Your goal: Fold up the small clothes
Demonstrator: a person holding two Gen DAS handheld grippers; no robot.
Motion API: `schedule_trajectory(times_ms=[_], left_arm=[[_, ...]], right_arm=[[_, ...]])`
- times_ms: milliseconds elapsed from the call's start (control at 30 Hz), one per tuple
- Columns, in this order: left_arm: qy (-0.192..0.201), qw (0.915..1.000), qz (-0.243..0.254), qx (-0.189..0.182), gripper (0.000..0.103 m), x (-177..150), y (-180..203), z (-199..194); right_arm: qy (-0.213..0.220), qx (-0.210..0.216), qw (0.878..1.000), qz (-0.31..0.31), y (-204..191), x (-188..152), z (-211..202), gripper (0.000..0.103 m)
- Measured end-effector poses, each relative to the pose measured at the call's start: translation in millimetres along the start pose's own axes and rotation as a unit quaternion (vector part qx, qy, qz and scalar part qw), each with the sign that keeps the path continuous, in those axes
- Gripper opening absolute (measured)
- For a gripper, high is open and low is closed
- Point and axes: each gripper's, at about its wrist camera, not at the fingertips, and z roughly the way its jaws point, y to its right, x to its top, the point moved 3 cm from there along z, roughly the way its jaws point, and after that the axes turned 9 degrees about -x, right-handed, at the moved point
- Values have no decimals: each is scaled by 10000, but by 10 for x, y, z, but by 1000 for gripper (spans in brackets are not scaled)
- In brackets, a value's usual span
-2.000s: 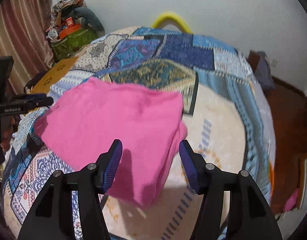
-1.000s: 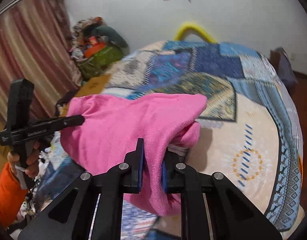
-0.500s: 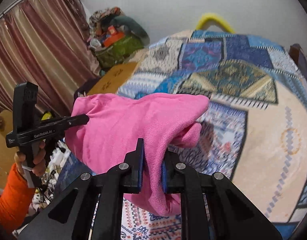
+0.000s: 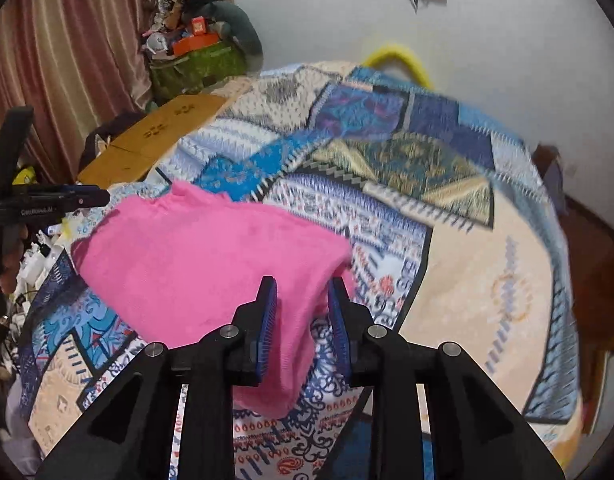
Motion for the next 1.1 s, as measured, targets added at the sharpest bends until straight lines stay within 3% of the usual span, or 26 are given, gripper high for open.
schedule_trajectory(times_ms=[200,300,433,600,700,933,1100], left_arm=[[39,9986,305,-436,38,61,447,1],[-99,9969,476,-624,44,23,688,162],[-387,9953,686,-559,47,-137,834,412],[-427,9945,835,-456,48,-305,744,428],[-308,9961,811,-183,48,-363,618,308],[-291,9989,366,99,48,-599,241,123],[168,9995,215,159,47,-549,266,-304]], right_arm=[[197,664,9976,69,-253,203,-30,30],[91,895,9959,111,-422,189,108,31],[-241,959,9951,73,-521,8,317,31],[-378,1014,9937,276,-344,-263,332,33],[-364,995,9933,468,-220,-356,253,33],[-310,662,9958,552,-84,-439,19,33],[111,545,9965,632,-42,-333,-370,34]])
